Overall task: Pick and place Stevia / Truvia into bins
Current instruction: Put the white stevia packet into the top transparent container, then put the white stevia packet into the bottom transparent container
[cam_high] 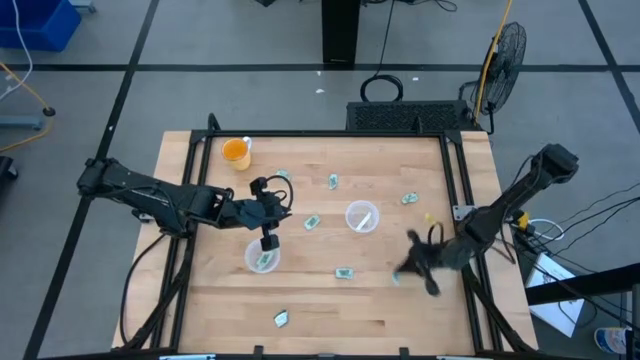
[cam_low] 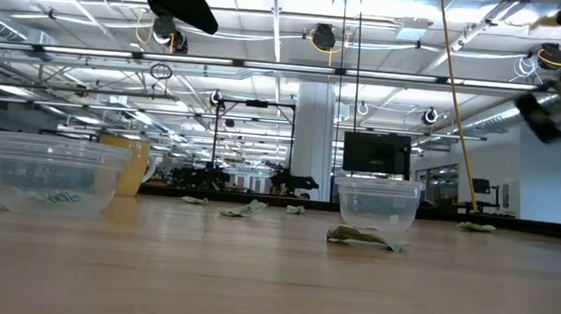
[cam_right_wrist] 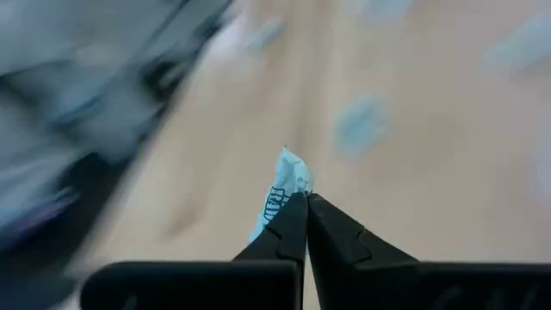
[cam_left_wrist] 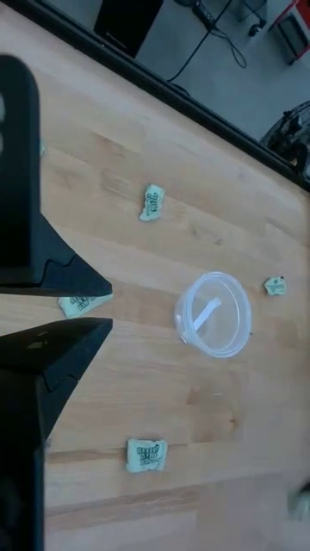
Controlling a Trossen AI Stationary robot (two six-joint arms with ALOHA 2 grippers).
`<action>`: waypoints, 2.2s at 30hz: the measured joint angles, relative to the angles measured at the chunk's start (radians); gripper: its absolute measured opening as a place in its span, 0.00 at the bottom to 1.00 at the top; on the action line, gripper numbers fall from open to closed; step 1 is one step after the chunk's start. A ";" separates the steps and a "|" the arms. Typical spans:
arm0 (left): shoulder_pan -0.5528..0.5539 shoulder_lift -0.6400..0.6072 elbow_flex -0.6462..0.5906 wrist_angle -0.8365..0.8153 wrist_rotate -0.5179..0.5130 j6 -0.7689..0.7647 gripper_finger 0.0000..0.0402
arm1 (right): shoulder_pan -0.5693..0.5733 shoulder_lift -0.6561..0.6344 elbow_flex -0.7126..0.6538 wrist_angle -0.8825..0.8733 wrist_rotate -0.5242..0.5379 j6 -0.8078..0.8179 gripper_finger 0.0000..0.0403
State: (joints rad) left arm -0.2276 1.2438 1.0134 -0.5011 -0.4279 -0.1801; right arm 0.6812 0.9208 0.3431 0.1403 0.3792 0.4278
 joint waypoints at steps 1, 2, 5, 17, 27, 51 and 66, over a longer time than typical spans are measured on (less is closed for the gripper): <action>0.000 0.000 0.000 0.000 0.000 0.006 0.14 | -0.027 -0.022 0.000 0.000 0.085 -0.069 0.00; 0.000 0.000 0.000 0.000 0.000 0.017 0.14 | -0.057 -0.041 0.000 0.001 0.173 -0.131 0.00; 0.000 0.000 0.000 0.001 -0.005 0.048 0.14 | -0.162 -0.072 0.000 0.028 0.368 -0.262 0.00; 0.071 0.000 0.000 0.006 -0.244 -0.025 0.14 | -0.607 0.140 0.123 0.047 -0.082 -0.331 0.00; 0.173 0.000 0.000 0.005 -0.222 -0.046 0.14 | -0.723 0.441 0.296 -0.113 -0.209 -0.363 0.00; 0.185 0.000 0.000 -0.013 -0.197 -0.190 0.14 | -0.791 0.589 0.330 -0.068 -0.329 -0.459 0.18; 0.343 0.000 -0.050 -0.065 -0.083 -0.326 0.14 | -0.761 0.363 0.347 -0.048 -0.345 -0.374 0.21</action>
State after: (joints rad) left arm 0.1151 1.2434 0.9634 -0.5665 -0.5112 -0.5063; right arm -0.0802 1.2834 0.6903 0.0926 0.0346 0.0542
